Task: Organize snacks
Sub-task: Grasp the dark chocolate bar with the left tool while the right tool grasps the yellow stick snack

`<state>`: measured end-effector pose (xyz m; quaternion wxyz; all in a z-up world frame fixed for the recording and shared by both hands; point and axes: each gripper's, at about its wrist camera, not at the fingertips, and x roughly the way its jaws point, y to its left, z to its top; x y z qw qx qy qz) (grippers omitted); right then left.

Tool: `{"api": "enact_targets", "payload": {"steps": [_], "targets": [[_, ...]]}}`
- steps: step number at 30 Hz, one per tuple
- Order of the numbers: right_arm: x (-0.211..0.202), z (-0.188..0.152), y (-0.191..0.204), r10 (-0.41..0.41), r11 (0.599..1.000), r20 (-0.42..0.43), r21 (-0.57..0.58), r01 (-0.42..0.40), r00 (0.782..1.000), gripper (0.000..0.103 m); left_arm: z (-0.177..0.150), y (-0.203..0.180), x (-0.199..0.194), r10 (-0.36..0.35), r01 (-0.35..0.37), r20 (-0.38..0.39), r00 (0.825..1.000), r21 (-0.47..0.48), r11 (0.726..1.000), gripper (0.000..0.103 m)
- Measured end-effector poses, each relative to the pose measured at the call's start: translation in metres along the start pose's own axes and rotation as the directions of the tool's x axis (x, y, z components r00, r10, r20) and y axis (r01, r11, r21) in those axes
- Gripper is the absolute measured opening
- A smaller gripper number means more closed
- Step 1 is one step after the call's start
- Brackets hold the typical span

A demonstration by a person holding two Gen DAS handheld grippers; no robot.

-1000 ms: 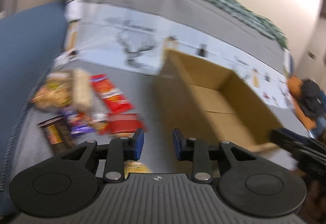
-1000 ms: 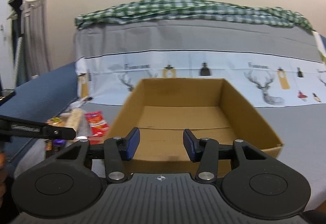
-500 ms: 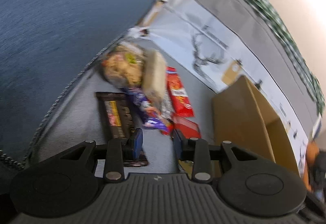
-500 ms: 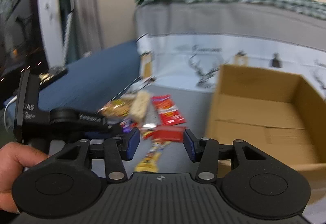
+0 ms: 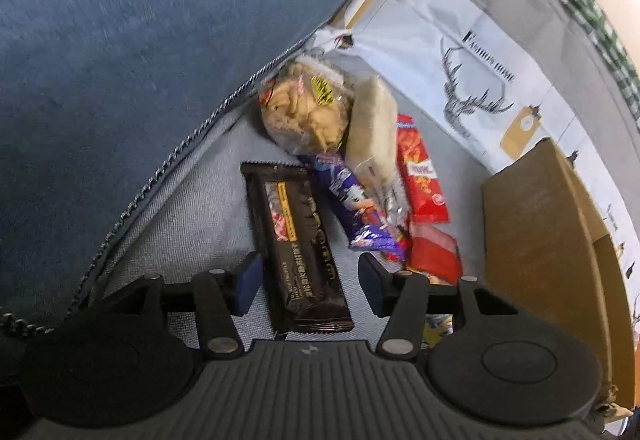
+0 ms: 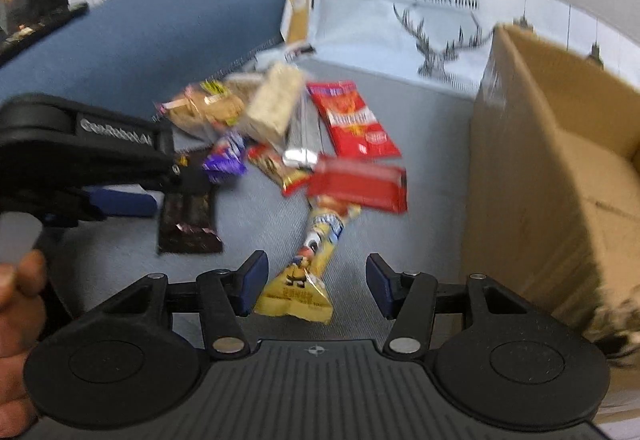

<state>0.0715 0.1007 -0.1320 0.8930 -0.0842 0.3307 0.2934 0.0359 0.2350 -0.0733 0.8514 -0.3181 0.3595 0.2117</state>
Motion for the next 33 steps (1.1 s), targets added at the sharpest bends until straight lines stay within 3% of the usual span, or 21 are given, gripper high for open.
{"api": "enact_targets", "payload": {"steps": [3, 4, 8, 12, 14, 20, 26, 29, 31, 32, 33], "targets": [[0.009, -0.005, -0.004, 0.006, 1.0, -0.03, 0.001, -0.006, 1.0, 0.045, 0.0, -0.006, 0.007, 0.011, -0.012, 0.01, 1.0, 0.024, 1.0, 0.06], [0.011, -0.006, -0.004, 0.01, 1.0, -0.036, 0.003, -0.01, 0.999, 0.036, -0.001, -0.009, 0.008, 0.02, -0.02, 0.014, 1.0, 0.042, 0.999, 0.062], [0.008, -0.006, -0.006, 0.03, 0.999, -0.044, 0.016, -0.029, 0.999, 0.025, -0.004, -0.02, 0.012, 0.05, -0.053, 0.029, 0.998, 0.114, 0.992, 0.063], [0.001, -0.008, -0.004, 0.039, 0.999, -0.009, 0.0, -0.039, 0.999, 0.021, -0.006, -0.023, 0.012, 0.068, -0.072, 0.037, 0.997, 0.14, 0.987, 0.061], [-0.005, -0.008, -0.003, 0.047, 0.999, 0.0, -0.003, -0.047, 0.999, 0.02, -0.006, -0.021, 0.012, 0.077, -0.081, 0.037, 0.996, 0.131, 0.988, 0.049], [-0.021, -0.018, 0.0, 0.062, 0.998, 0.001, -0.007, -0.062, 0.998, 0.02, -0.004, -0.012, 0.006, 0.043, -0.044, 0.006, 0.999, 0.082, 0.996, 0.037], [-0.037, -0.027, 0.001, 0.064, 0.997, -0.011, -0.04, -0.065, 0.998, 0.02, -0.008, 0.001, -0.01, -0.039, 0.039, -0.115, 0.993, 0.001, 0.999, 0.019], [-0.042, -0.027, -0.003, 0.082, 0.997, -0.03, -0.015, -0.082, 0.996, 0.02, -0.017, 0.007, -0.015, -0.063, 0.06, -0.179, 0.982, -0.022, 0.998, 0.019], [-0.042, -0.029, -0.005, 0.089, 0.996, -0.045, -0.006, -0.089, 0.995, 0.021, -0.022, 0.004, -0.021, -0.049, 0.05, -0.166, 0.985, 0.002, 0.999, 0.023], [-0.042, -0.03, -0.006, 0.09, 0.996, -0.052, -0.004, -0.09, 0.995, 0.021, -0.023, 0.001, -0.025, -0.041, 0.044, -0.14, 0.989, 0.023, 0.999, 0.036], [-0.042, -0.031, -0.006, 0.086, 0.996, -0.052, -0.006, -0.087, 0.995, 0.021, -0.024, -0.003, -0.028, -0.037, 0.041, -0.109, 0.993, 0.041, 0.998, 0.042]]}}
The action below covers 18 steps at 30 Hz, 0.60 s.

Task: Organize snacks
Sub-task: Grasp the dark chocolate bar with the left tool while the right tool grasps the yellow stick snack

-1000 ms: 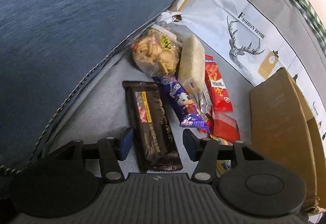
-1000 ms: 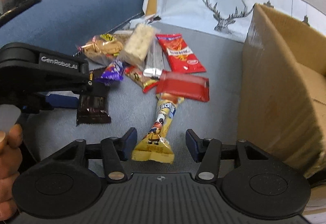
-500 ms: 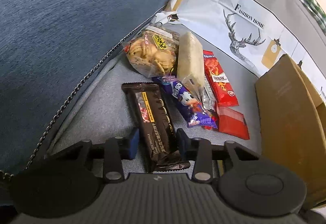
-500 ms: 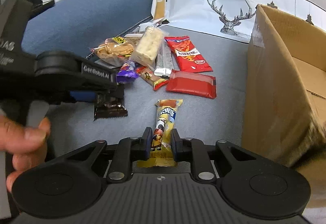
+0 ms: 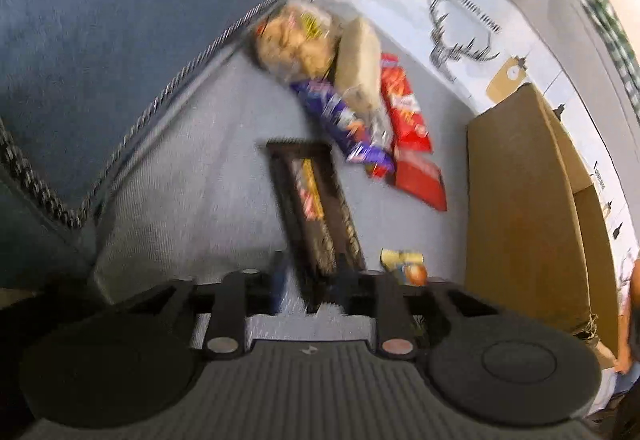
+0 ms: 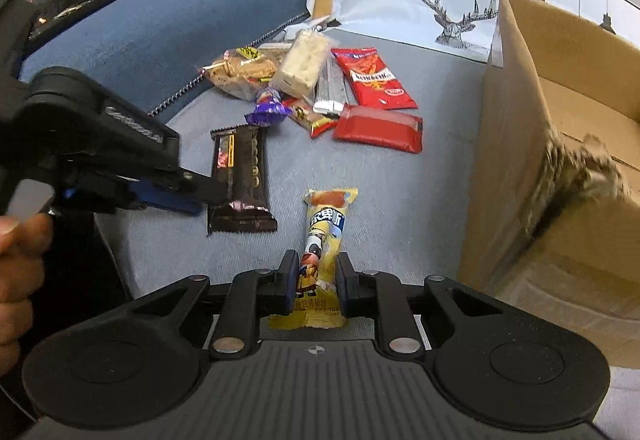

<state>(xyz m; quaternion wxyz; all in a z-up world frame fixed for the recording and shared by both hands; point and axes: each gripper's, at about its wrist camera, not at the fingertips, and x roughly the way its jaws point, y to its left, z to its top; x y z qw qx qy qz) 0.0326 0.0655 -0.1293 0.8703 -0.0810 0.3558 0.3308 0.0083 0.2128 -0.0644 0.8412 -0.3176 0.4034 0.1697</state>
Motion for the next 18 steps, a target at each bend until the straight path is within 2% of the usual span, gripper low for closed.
{"api": "enact_targets", "payload": {"steps": [1, 6, 8, 10, 15, 18], "targets": [[0.0, -0.001, 0.0, -0.004, 1.0, 0.002, -0.003, 0.004, 1.0, 0.021, -0.001, -0.005, -0.001, 0.011, -0.012, 0.029, 1.0, 0.022, 1.0, 0.049], [0.0, -0.001, -0.002, 0.006, 1.0, 0.012, 0.01, -0.006, 1.0, 0.026, -0.006, -0.025, 0.013, 0.083, -0.091, 0.061, 0.995, 0.137, 0.986, 0.059], [0.0, 0.001, -0.003, 0.011, 1.0, 0.013, 0.015, -0.011, 1.0, 0.029, -0.009, -0.032, 0.02, 0.103, -0.118, 0.085, 0.991, 0.183, 0.976, 0.067], [0.003, 0.001, -0.002, 0.012, 1.0, 0.012, 0.013, -0.013, 1.0, 0.031, -0.013, -0.04, 0.027, 0.128, -0.15, 0.107, 0.986, 0.234, 0.96, 0.07], [0.01, 0.001, -0.002, 0.003, 1.0, -0.001, 0.009, -0.003, 1.0, 0.031, -0.02, -0.048, 0.037, 0.174, -0.209, 0.136, 0.975, 0.315, 0.926, 0.069], [0.014, 0.001, 0.0, -0.011, 1.0, -0.008, 0.003, 0.011, 1.0, 0.031, -0.019, -0.045, 0.037, 0.175, -0.21, 0.14, 0.975, 0.306, 0.929, 0.051]]}}
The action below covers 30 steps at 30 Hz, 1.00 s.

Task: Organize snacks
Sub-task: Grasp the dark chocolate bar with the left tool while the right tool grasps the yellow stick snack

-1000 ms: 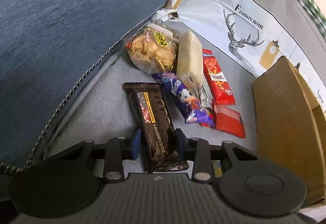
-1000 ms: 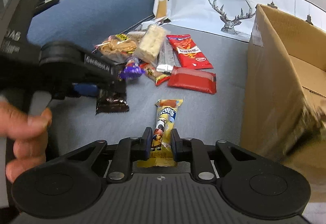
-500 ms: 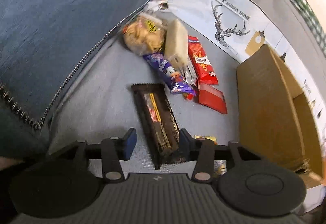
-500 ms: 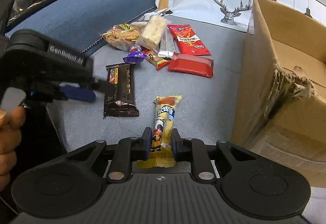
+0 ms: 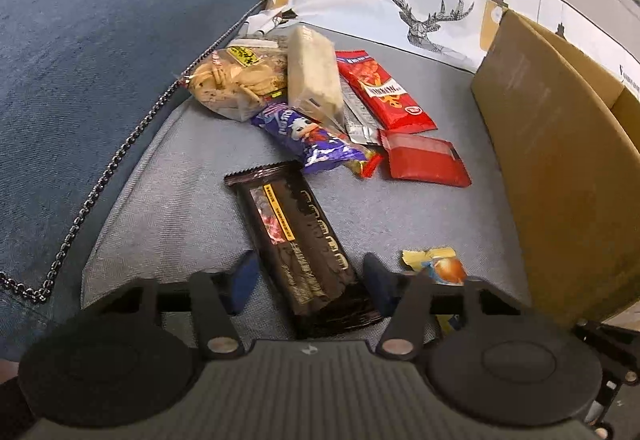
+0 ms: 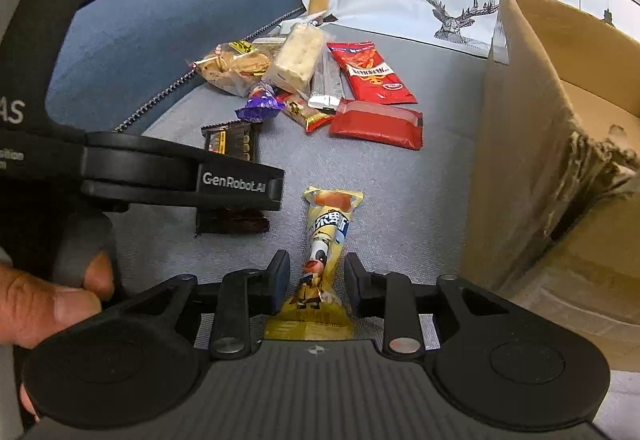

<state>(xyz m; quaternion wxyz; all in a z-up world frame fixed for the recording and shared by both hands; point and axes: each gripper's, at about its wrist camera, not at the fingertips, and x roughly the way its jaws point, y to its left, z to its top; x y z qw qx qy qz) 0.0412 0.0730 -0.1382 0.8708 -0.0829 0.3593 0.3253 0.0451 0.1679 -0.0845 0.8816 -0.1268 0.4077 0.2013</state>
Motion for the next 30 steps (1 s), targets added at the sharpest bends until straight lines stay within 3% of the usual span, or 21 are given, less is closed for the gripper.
{"api": "enact_targets", "payload": {"steps": [2, 6, 12, 24, 30], "targets": [[0.002, 0.0, 0.002, -0.009, 1.0, -0.007, -0.008, 0.009, 1.0, 0.024, 0.001, 0.004, -0.001, -0.009, 0.009, -0.003, 1.0, -0.023, 1.0, 0.043], [-0.001, 0.0, 0.007, -0.015, 0.999, 0.008, -0.029, 0.015, 1.0, 0.018, 0.003, 0.015, -0.006, -0.086, 0.083, -0.027, 0.996, -0.088, 0.993, 0.041], [-0.01, -0.002, 0.006, -0.017, 0.999, 0.014, -0.027, 0.017, 1.0, 0.018, -0.003, 0.027, -0.01, -0.244, 0.222, -0.11, 0.964, -0.18, 0.958, 0.041], [-0.003, -0.006, 0.006, -0.036, 0.999, -0.02, -0.028, 0.035, 0.999, 0.019, -0.005, 0.024, -0.006, -0.237, 0.218, -0.107, 0.965, -0.165, 0.962, 0.04], [-0.007, -0.007, 0.012, -0.059, 0.997, 0.001, -0.052, 0.059, 0.998, 0.016, -0.005, 0.025, -0.007, -0.243, 0.226, -0.095, 0.965, -0.161, 0.961, 0.029]]}}
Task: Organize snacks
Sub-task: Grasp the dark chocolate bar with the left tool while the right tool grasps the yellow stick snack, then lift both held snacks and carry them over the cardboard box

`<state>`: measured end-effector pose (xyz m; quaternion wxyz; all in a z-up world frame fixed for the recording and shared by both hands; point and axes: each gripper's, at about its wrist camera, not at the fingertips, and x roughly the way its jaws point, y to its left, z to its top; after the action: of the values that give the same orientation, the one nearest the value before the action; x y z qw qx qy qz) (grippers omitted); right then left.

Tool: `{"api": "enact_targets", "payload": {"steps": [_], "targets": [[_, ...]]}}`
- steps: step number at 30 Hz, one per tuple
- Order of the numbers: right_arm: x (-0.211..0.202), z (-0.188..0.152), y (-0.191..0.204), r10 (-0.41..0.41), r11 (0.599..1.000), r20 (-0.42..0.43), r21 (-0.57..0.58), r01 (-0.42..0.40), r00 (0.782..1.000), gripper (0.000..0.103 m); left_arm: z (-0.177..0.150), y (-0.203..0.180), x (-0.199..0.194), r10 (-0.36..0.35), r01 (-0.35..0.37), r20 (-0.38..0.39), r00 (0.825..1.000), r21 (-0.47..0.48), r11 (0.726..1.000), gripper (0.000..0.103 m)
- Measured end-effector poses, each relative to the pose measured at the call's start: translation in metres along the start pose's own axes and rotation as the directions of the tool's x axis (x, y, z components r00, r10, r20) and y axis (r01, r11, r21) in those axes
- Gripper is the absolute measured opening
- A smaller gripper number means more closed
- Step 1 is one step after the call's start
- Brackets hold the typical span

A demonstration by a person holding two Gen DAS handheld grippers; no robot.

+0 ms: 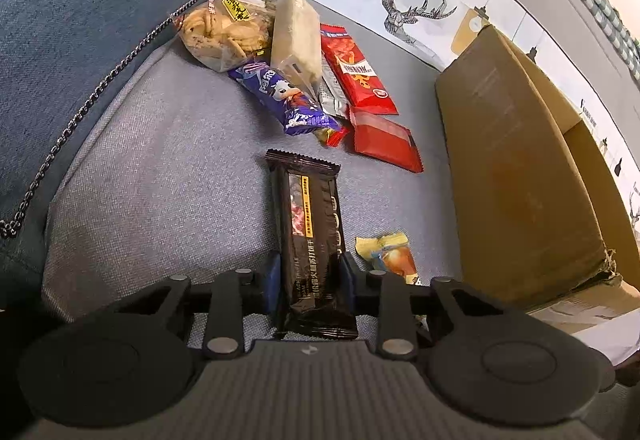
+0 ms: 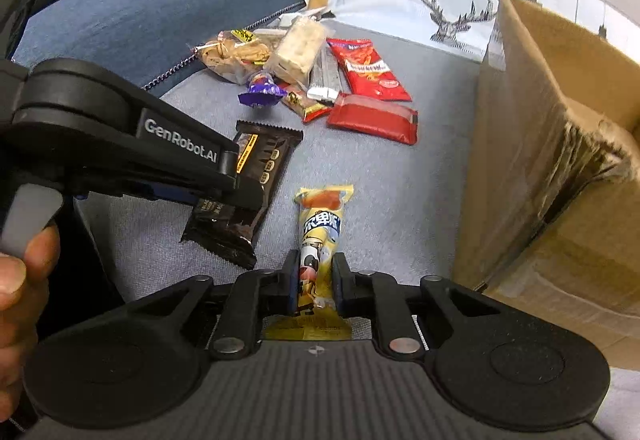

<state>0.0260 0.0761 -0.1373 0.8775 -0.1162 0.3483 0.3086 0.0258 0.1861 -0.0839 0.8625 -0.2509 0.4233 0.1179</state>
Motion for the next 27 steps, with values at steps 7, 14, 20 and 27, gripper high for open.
{"api": "enact_targets", "payload": {"steps": [7, 14, 20, 27], "targets": [[-0.015, -0.003, 0.004, -0.029, 0.999, 0.037, -0.032, 0.03, 0.999, 0.015, 0.001, 0.005, -0.009, -0.052, 0.053, 0.028, 0.998, -0.032, 0.998, 0.016], [-0.034, -0.006, 0.003, -0.061, 0.998, 0.069, -0.029, 0.063, 0.996, 0.015, 0.005, 0.018, -0.013, -0.075, 0.078, 0.03, 0.997, -0.099, 0.992, 0.017], [-0.05, -0.008, 0.005, -0.092, 0.996, 0.089, 0.005, 0.092, 0.992, 0.002, 0.004, 0.013, -0.006, -0.02, 0.022, 0.032, 0.999, -0.05, 0.998, 0.051], [-0.045, -0.014, 0.01, -0.11, 0.994, 0.018, -0.018, 0.111, 0.994, 0.002, -0.007, -0.021, 0.008, 0.055, -0.063, 0.052, 0.997, 0.161, 0.985, 0.068]]}}
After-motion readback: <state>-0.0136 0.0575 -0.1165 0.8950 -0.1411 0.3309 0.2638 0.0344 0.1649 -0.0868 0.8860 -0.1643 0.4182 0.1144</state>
